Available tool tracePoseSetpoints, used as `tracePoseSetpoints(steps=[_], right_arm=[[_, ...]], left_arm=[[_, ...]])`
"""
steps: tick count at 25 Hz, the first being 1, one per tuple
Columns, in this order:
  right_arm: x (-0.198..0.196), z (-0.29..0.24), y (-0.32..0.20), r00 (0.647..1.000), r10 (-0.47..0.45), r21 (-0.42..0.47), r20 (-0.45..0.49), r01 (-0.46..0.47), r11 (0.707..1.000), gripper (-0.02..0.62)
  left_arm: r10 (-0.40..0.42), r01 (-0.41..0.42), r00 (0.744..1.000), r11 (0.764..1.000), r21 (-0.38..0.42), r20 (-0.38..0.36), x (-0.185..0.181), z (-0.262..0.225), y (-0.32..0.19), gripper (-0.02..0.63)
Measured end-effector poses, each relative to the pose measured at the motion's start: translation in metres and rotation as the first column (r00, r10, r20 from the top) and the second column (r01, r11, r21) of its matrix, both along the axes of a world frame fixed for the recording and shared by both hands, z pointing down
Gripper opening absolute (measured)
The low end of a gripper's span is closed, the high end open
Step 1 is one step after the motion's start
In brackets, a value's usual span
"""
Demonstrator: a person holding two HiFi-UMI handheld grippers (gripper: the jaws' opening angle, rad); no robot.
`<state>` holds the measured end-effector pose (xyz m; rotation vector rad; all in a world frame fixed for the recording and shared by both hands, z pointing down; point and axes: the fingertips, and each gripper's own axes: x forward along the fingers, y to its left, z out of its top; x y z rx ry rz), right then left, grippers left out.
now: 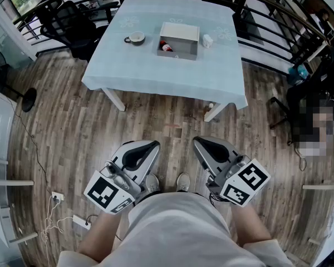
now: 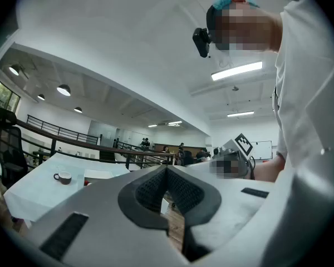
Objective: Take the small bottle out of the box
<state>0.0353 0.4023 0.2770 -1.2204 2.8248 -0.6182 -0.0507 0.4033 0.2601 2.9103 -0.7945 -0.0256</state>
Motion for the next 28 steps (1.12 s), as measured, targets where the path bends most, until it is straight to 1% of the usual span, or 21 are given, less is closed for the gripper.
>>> tracePoseSetpoints(steps=[7,10,13,20,28], right_arm=[[0.016,0.004,-0.002,1.000,-0.005,-0.003,0.003,0.005,1.000,0.023],[0.027,0.008,-0.002,1.000,0.004,-0.022,0.021,-0.004,1.000,0.023],[0.038,0.011,-0.002,1.000,-0.013,-0.036,0.025,0.013,0.999,0.025],[0.073,0.018,-0.002,0.999,-0.029,-0.032,0.015,0.029,0.999,0.025],[0.100,0.022,-0.014,0.999,-0.030,-0.039,0.015,0.030,0.999,0.025]], left_arm=[[-0.020,0.020,1.000,1.000,0.002,0.004,0.015,0.001,0.001,0.006],[-0.029,0.029,1.000,1.000,-0.002,0.010,0.024,0.004,0.004,0.006],[-0.046,0.046,0.999,0.999,-0.005,0.016,0.034,0.005,0.005,0.006],[-0.075,0.075,0.997,0.997,0.004,0.027,0.062,0.008,0.006,0.006],[-0.105,0.104,0.994,0.995,0.007,0.038,0.077,0.007,-0.007,0.006]])
